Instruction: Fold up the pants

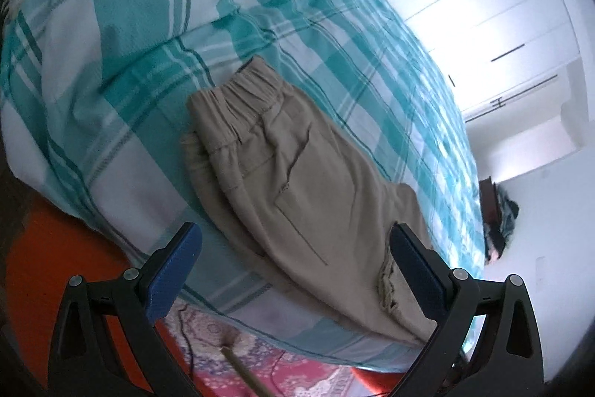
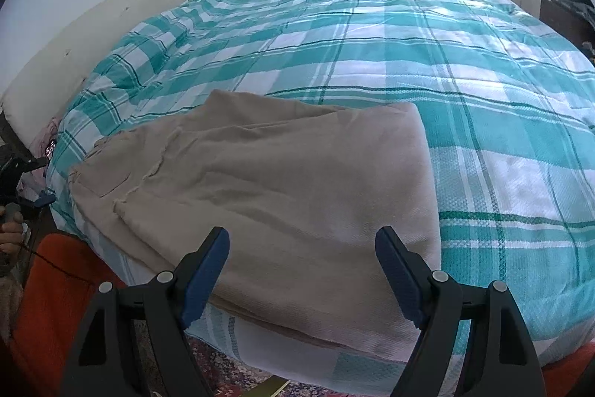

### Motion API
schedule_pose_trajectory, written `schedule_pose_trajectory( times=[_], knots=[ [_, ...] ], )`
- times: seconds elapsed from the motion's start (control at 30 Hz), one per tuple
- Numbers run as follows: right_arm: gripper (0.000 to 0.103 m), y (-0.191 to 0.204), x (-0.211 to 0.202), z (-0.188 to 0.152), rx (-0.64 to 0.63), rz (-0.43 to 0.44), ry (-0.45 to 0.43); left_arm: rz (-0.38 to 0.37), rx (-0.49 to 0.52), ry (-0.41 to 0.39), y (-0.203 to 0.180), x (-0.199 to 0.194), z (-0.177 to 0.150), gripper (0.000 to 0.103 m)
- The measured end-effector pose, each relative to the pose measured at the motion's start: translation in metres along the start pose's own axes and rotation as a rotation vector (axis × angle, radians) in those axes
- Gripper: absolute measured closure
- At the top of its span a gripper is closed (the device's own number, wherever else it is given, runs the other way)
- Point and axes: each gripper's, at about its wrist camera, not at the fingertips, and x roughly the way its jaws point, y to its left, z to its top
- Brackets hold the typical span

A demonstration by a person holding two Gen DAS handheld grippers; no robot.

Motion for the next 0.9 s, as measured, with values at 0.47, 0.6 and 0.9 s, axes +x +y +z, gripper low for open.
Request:
schedule_pose_trajectory(
  times=[0.47,0.6,0.9],
  knots=[
    [0.023,-0.006,0.002,-0.003,0.033,0.004,0.018,-0.093,-0.217,-0.038,0.044,-0.012,0.034,0.003],
    [0.023,-0.001,0.004,-0.002,0.017,0.014,0.023,-0.071,-0.199,0.002,0.040,0.014,0.031,0.014],
    [0.022,-0.003,0.002,-0.004,0.024,0.018,0.021,0.035,-0.201,0.035,0.052,0.045,0.036,0.044]
  ],
)
